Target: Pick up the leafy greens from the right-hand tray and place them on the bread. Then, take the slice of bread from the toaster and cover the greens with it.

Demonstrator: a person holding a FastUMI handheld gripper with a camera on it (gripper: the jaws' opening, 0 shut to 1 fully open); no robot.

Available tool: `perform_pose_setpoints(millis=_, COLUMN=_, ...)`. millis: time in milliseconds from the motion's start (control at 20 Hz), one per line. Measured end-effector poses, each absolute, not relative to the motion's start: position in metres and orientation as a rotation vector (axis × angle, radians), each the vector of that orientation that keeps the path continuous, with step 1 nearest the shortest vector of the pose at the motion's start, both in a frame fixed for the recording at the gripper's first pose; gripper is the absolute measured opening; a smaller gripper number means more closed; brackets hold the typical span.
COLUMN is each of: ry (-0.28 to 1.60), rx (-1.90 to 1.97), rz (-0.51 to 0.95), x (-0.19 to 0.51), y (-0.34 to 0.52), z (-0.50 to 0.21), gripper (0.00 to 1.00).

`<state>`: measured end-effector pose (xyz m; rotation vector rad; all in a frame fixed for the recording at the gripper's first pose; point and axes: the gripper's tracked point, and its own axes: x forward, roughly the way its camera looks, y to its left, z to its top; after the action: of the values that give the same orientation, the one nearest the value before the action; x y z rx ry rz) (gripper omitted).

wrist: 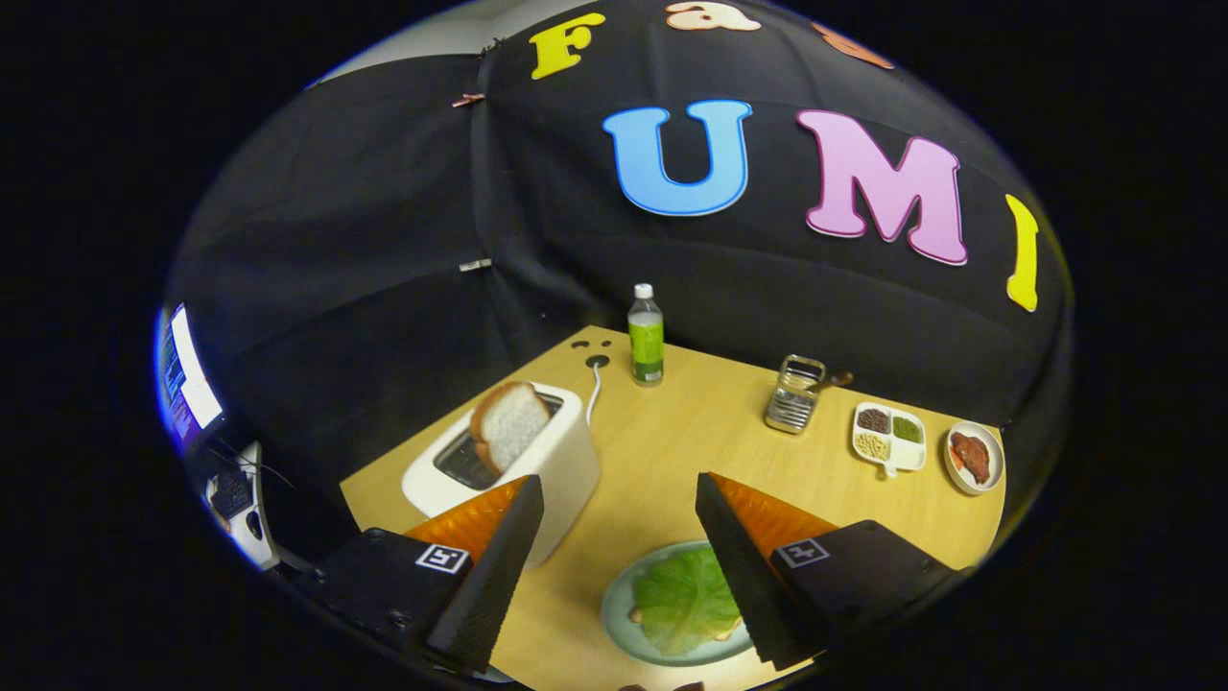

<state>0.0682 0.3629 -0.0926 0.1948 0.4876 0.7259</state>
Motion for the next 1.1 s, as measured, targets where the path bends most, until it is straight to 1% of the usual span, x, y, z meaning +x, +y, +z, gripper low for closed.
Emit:
perform_pose_setpoints(millis=200, ry=0.463, rx=0.185, rz=0.780, x=0.065, y=0.418, z=-0.062, gripper=0.99)
perform_pose_setpoints(millis=400, ry=0.487, rx=0.184, rz=0.767, x=0.069, y=0.462, z=-0.058, gripper=0.99)
perform_pose_setpoints(millis=550, ry=0.513, rx=0.132, rz=0.723, x=0.083, y=0.485, z=-0.072, gripper=0.99)
perform_pose_setpoints(millis=800, ry=0.594, rx=0.055, rz=0.653, x=0.098, y=0.509, z=-0.115, gripper=0.99)
perform_pose_setpoints(millis=900, ry=0.614, rx=0.040, rz=0.629, x=0.102, y=0.512, z=-0.126, gripper=0.87)
perform_pose_setpoints(millis=950, ry=0.629, rx=0.052, rz=0.615, x=0.103, y=0.512, z=-0.130, gripper=0.76)
perform_pose_setpoints(millis=1000, ry=0.641, rx=0.069, rz=0.602, x=0.105, y=0.512, z=-0.132, gripper=0.70)
perform_pose_setpoints(millis=1100, ry=0.667, rx=0.110, rz=0.575, x=0.108, y=0.510, z=-0.134, gripper=0.49)
